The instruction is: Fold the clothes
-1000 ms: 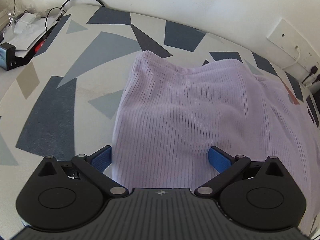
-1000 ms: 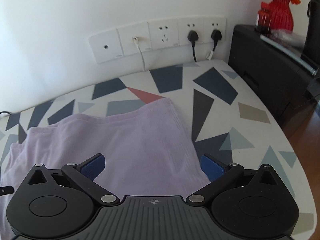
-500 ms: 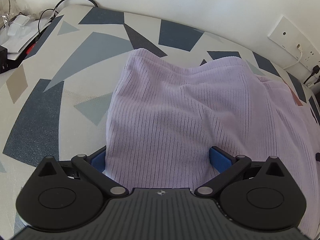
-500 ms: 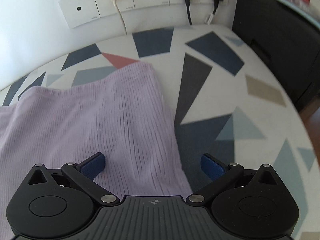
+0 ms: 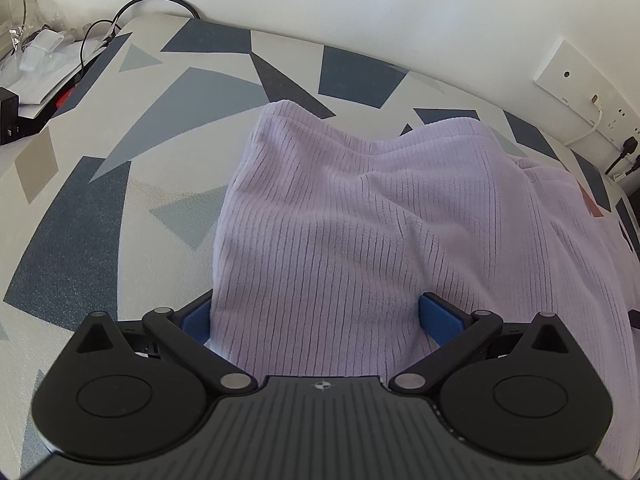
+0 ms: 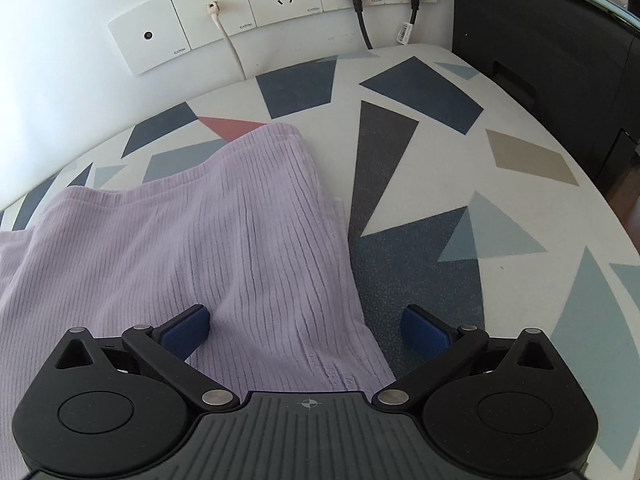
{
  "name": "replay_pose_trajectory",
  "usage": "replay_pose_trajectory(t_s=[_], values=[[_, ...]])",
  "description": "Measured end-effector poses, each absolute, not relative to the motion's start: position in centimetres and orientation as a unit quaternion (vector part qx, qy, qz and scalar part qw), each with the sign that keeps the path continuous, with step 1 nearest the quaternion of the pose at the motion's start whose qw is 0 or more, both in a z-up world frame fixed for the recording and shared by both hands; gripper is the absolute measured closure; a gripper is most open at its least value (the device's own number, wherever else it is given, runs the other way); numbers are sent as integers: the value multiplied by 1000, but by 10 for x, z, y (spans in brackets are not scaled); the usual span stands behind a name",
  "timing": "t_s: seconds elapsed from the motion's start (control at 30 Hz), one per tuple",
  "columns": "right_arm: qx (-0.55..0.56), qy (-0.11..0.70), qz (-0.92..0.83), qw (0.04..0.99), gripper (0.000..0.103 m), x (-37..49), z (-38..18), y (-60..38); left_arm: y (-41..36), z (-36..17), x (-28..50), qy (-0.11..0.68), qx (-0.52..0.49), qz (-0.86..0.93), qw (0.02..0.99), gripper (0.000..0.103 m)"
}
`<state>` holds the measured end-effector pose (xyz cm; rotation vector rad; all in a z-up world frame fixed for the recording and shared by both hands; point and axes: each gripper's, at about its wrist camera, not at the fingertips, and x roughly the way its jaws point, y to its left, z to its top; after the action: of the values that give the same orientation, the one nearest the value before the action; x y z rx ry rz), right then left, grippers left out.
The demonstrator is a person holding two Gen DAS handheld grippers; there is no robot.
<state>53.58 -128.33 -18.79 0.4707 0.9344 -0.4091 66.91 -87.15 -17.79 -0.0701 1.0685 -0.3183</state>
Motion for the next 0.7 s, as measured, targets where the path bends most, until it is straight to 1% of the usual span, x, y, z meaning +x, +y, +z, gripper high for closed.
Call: replay_pose_trajectory(t_s=[0.7], values=[[231, 435, -197, 848, 1, 533, -187, -1281, -868, -177, 670, 514, -40, -154, 843, 0]])
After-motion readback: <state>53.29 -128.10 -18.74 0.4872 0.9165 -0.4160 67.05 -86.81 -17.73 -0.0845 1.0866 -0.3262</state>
